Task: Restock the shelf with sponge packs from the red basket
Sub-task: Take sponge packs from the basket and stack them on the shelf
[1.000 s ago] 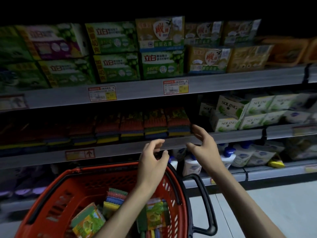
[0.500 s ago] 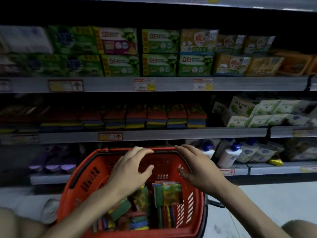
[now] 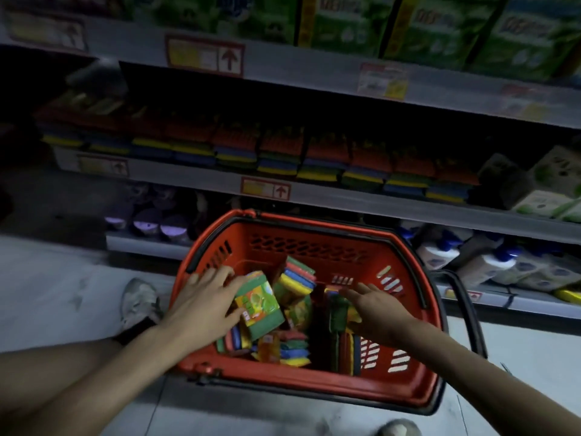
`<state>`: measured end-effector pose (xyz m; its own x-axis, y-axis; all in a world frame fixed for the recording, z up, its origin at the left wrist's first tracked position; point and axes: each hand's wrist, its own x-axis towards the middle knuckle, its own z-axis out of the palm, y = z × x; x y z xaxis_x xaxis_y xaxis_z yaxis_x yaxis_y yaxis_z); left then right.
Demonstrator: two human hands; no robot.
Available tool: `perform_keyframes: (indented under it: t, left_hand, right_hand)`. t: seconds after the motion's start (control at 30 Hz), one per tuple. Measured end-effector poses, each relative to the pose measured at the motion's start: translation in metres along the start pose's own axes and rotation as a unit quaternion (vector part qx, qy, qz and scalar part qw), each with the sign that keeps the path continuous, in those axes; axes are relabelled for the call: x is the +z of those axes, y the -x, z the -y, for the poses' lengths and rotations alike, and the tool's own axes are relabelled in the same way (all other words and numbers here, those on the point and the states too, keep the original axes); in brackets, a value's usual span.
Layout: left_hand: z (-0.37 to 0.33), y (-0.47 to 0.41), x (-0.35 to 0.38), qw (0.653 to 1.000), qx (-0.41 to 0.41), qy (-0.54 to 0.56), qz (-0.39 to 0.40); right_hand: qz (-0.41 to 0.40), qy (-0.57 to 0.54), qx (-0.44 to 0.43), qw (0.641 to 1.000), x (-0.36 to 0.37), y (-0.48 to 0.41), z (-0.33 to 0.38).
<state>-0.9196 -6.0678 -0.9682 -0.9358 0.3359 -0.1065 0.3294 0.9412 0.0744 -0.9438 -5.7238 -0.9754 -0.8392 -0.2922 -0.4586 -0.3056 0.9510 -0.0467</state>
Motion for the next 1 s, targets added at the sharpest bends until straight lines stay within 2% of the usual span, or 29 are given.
perform_keyframes:
  t: [0.07,0.2,0.27,0.37,0.43,0.53,0.57,0.67,0.83,1.0]
  left_hand:
    - [0.01,0.005,0.011,1.0,0.004,-0.026,-0.003]
    - [0.018,0.01,0.015,0.999,0.026,-0.023,-0.022]
    - [0.02,0.011,0.017,0.999,0.032,-0.003,-0.039]
    - [0.028,0.011,0.025,0.996,0.036,0.021,-0.074]
    - [0.031,0.013,0.03,0.994,0.051,0.019,-0.093]
    - [0.03,0.014,0.033,0.994,0.047,0.026,-0.095]
    - [0.029,0.015,0.032,0.994,0.044,0.028,-0.095]
    - [0.027,0.016,0.032,0.993,0.036,0.037,-0.102]
    - [0.027,0.014,0.031,0.993,0.005,0.064,-0.104]
    - [0.027,0.012,0.03,0.991,-0.004,0.074,-0.11]
  right_hand:
    - [0.002,-0.013,-0.005,1.0,0.005,-0.024,0.015]
    - [-0.045,-0.146,0.031,0.988,0.008,-0.071,0.056]
    - [-0.085,-0.15,0.044,0.984,0.013,-0.085,0.07]
    - [-0.15,-0.128,0.02,0.98,0.021,-0.087,0.093]
    - [-0.094,-0.119,0.012,0.988,0.026,-0.083,0.107]
    - [0.084,-0.117,-0.014,0.989,0.041,-0.075,0.106]
    - [0.114,-0.118,-0.024,0.986,0.046,-0.071,0.104]
    - [0.132,-0.112,-0.015,0.985,0.055,-0.064,0.091]
    - [0.118,-0.181,0.029,0.976,0.052,-0.064,0.078]
    - [0.15,-0.163,0.005,0.975,0.064,-0.072,0.101]
